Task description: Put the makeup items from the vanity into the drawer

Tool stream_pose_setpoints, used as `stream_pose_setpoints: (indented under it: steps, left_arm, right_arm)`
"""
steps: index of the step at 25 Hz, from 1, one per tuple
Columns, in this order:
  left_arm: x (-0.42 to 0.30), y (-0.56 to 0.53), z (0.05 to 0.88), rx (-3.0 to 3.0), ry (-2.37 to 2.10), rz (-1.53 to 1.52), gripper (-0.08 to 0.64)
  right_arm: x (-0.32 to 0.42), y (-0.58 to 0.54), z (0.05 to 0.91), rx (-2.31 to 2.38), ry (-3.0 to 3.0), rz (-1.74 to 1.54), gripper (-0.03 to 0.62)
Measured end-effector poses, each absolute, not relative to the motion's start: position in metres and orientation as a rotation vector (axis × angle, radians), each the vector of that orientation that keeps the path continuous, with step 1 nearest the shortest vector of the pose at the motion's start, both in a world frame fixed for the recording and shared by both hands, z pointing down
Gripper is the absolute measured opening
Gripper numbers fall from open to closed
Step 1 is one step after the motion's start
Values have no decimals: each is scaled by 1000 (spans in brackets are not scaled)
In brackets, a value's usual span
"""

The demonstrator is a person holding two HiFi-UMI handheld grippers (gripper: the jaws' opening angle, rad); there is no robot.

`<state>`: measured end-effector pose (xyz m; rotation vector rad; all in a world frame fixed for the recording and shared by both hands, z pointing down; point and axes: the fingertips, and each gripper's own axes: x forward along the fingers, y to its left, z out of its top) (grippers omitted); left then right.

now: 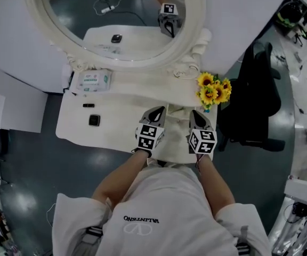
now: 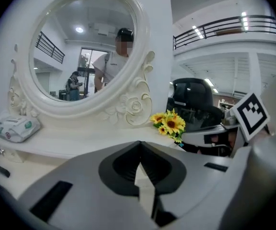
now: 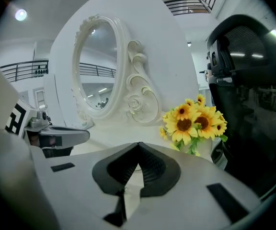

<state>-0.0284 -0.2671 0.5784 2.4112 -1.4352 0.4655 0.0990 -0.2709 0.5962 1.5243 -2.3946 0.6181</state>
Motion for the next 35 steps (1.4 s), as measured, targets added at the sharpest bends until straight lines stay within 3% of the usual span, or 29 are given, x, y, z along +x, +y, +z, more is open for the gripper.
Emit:
stream_pose_setpoints:
  steps: [17,35]
  left_arm:
    - [-204,-203,487,2377,-1888,140,3]
    - [-210,-186,478,2364,-1924,95,3]
  right_arm:
    - [128,-246,529,1603,-2519,385,11]
    - [127,-238,512,1617,-2554,334,9]
